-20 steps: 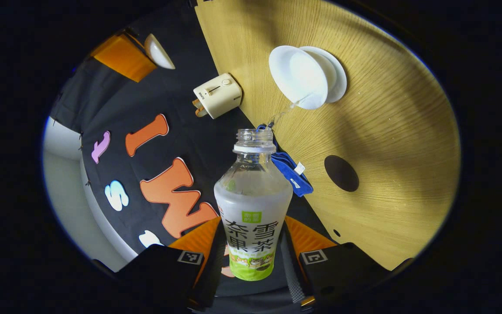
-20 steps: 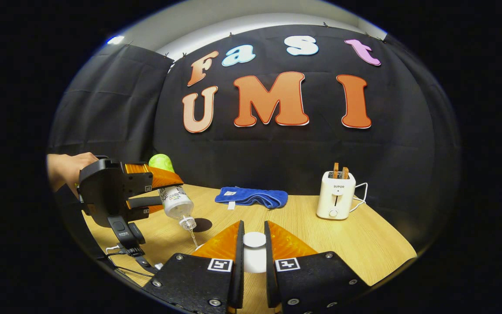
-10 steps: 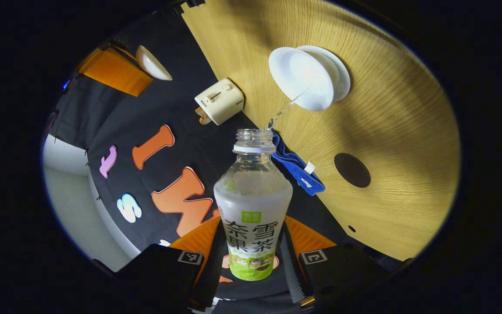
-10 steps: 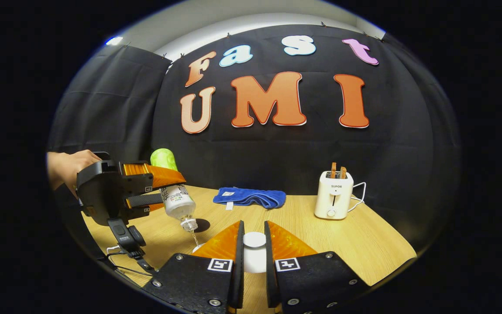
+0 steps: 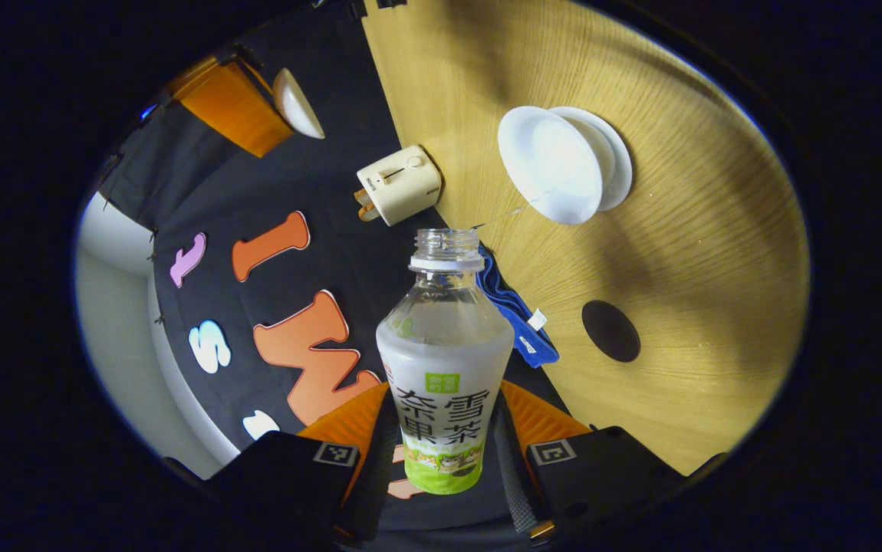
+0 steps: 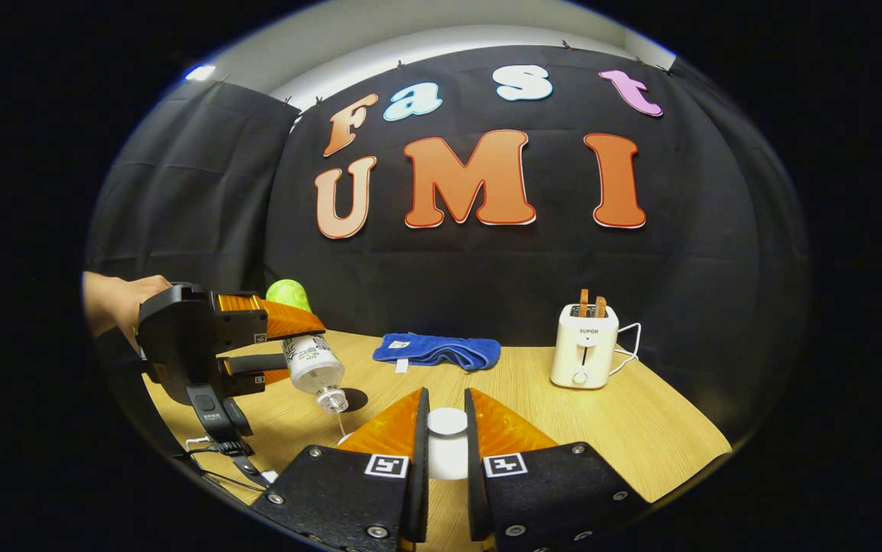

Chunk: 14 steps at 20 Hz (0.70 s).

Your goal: Open the teacup lid with one hand, grasp the water bottle and pour water into the teacup with the other hand; after pouring, place the water bottle on the coaster and then close the teacup lid.

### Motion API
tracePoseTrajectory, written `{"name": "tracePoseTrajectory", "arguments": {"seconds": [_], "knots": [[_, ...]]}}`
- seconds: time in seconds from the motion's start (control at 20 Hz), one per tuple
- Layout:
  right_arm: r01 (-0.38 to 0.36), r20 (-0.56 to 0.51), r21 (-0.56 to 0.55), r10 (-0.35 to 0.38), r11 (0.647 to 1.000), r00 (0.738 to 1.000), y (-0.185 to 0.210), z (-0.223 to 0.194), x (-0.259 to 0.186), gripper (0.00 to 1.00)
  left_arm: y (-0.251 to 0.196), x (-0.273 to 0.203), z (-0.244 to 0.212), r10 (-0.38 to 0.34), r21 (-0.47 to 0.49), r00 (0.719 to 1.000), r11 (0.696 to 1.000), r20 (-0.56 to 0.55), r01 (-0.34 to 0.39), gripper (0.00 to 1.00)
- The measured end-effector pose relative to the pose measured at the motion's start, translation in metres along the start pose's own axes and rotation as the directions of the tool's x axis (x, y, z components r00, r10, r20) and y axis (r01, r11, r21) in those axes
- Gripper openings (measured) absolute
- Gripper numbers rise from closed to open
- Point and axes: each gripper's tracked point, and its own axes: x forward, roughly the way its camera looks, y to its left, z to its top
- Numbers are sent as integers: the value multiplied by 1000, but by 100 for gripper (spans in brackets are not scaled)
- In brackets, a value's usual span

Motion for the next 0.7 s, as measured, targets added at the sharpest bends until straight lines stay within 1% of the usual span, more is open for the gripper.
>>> {"name": "tracePoseTrajectory", "arguments": {"seconds": [0.05, 0.1, 0.15, 0.2, 0.25, 0.35, 0.4, 0.45, 0.5, 0.55, 0.6, 0.65, 0.7], "knots": [[-1, 1, 3, 1, 1000, 1000, 0, 0, 1, 21, -1, 2, 2, 4, -41, 1000, 999, 12, -3, 64], [-2, 2, 7, 2, 1000, 1000, 0, 1, 1, 21, 0, 2, 2, 17, -80, 1000, 997, 20, -15, 66], [-9, 1, 14, 9, 1000, 1000, 1, 2, 1, 21, 3, -1, 1, 41, -120, 999, 992, 25, -38, 66], [-13, 3, 23, 13, 1000, 1000, 3, 2, 1, 22, 5, -2, 0, 61, -164, 998, 985, 29, -55, 69], [-13, 4, 28, 13, 1000, 1000, 2, 4, 1, 21, 5, -2, -1, 70, -197, 997, 978, 30, -63, 66], [-8, 11, 35, 8, 999, 1000, 0, 6, 0, 21, 3, -3, -7, 91, -278, 996, 957, 25, -80, 66], [-9, 13, 38, 9, 999, 1000, 1, 6, 1, 21, 3, -2, -11, 102, -323, 995, 942, 20, -90, 63], [-10, 14, 39, 9, 999, 1000, 1, 7, 0, 21, 4, -5, -17, 116, -367, 993, 924, 11, -104, 63], [-7, 11, 35, 7, 999, 1000, 0, 5, 1, 21, 6, -6, -24, 146, -410, 989, 902, -1, -134, 63], [-1, 7, 31, 1, 1000, 1000, -1, 4, 2, 21, 10, -10, -32, 173, -458, 985, 874, -17, -162, 63], [1, 3, 29, -1, 1000, 1000, -1, 4, 3, 21, 9, -13, -41, 192, -509, 981, 841, -35, -183, 66], [1, 0, 29, -1, 1000, 1000, 0, 3, 3, 21, 10, -12, -50, 206, -561, 977, 803, -55, -201, 66], [1, 0, 30, -1, 1000, 1000, 1, 4, 4, 21, 9, -11, -60, 206, -608, 975, 765, -81, -212, 63]]}}
